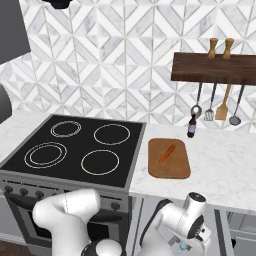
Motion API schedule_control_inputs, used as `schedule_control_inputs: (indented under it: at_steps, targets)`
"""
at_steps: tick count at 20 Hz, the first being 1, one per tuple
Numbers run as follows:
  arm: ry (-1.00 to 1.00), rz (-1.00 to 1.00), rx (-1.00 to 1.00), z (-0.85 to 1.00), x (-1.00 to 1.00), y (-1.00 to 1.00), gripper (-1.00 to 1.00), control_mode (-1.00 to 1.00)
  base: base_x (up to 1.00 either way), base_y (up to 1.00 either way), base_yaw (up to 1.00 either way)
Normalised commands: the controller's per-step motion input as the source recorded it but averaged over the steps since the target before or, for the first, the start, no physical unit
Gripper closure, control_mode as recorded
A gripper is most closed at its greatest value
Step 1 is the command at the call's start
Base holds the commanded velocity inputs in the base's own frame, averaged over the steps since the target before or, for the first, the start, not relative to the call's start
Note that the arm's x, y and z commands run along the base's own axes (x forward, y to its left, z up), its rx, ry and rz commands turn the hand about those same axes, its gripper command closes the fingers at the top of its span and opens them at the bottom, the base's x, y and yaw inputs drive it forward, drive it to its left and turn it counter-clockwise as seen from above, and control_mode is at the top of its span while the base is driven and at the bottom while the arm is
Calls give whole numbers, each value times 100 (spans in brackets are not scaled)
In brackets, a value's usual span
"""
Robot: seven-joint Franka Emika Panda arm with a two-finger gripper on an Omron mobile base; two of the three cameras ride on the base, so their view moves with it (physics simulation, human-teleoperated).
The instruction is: Place the appropriate cutting tool for cutting the carrot skin on the cutting board.
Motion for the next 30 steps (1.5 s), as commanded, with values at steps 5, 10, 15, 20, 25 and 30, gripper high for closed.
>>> schedule_control_inputs:
  at_steps: [5, 10, 15, 20, 25, 30]
  targets:
    - [0, -12, 0, 2, -42, 11, 100, -100, 0, 0, 0]
    - [0, -13, 0, 70, -73, 8, 100, -100, 0, 0, 0]
    - [0, -11, -2, 100, -72, 25, 100, -100, 0, 0, 0]
    - [0, -6, -11, 100, -26, 30, 100, -100, 0, 0, 0]
    - [0, -1, -23, 100, 1, 21, 100, -100, 0, 0, 0]
    - [-2, 0, -21, 100, 23, 9, 100, -100, 0, 0, 0]
